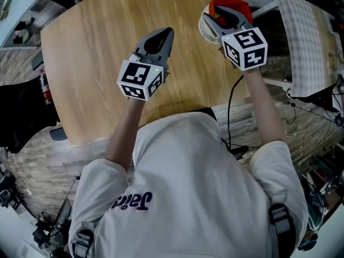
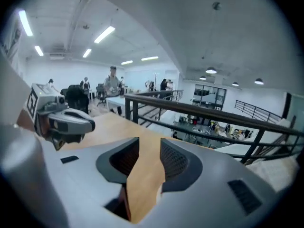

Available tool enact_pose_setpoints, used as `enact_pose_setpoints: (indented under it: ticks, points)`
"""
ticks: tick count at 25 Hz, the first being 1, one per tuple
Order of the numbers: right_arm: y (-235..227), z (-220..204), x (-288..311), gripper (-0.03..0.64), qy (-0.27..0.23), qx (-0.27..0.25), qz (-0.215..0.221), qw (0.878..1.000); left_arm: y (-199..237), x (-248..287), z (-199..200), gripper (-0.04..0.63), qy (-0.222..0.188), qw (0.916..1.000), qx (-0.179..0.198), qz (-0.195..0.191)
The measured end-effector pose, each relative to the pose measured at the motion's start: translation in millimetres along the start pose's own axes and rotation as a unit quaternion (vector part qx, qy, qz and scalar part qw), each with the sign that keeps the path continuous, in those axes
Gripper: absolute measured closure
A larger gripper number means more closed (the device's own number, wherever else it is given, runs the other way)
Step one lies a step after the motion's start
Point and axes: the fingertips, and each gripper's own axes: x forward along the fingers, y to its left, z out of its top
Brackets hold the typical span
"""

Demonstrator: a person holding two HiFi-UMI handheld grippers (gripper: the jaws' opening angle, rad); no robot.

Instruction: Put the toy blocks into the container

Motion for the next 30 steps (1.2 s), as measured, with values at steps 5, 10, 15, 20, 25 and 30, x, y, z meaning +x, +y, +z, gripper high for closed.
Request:
enact_pose_setpoints:
  ticks: [5, 10, 15, 20, 25, 30]
  points:
    - [54.8, 41.1, 3.3, 0.566, -0.121, 0.104, -0.024, 0.987, 28.9, -45.5, 32.7, 0.589, -0.044, 0.998, 0.009, 0.046]
    - [114.3, 59.4, 6.0, 0.603, -0.153, 0.091, -0.057, 0.982, 43.8, -96.6, 54.0, 0.589, -0.082, 0.9928, 0.02, 0.085]
    - [156.0, 55.3, -9.0, 0.603, -0.17, 0.109, -0.114, 0.973, 49.5, -141.2, 55.1, 0.589, -0.096, 0.9863, 0.039, 0.128]
    - [200.5, 62.7, -22.9, 0.603, -0.19, 0.108, -0.102, 0.97, 41.7, -176.9, 53.6, 0.589, -0.107, 0.9836, 0.057, 0.134]
    - [216.8, 68.8, -37.2, 0.603, -0.194, 0.094, -0.101, 0.971, 34.4, -191.6, 48.9, 0.589, -0.116, 0.9839, 0.046, 0.128]
    - [209.4, 64.9, -48.1, 0.603, -0.194, 0.085, -0.097, 0.972, 30.4, -184.8, 48.0, 0.589, -0.124, 0.9832, 0.035, 0.13]
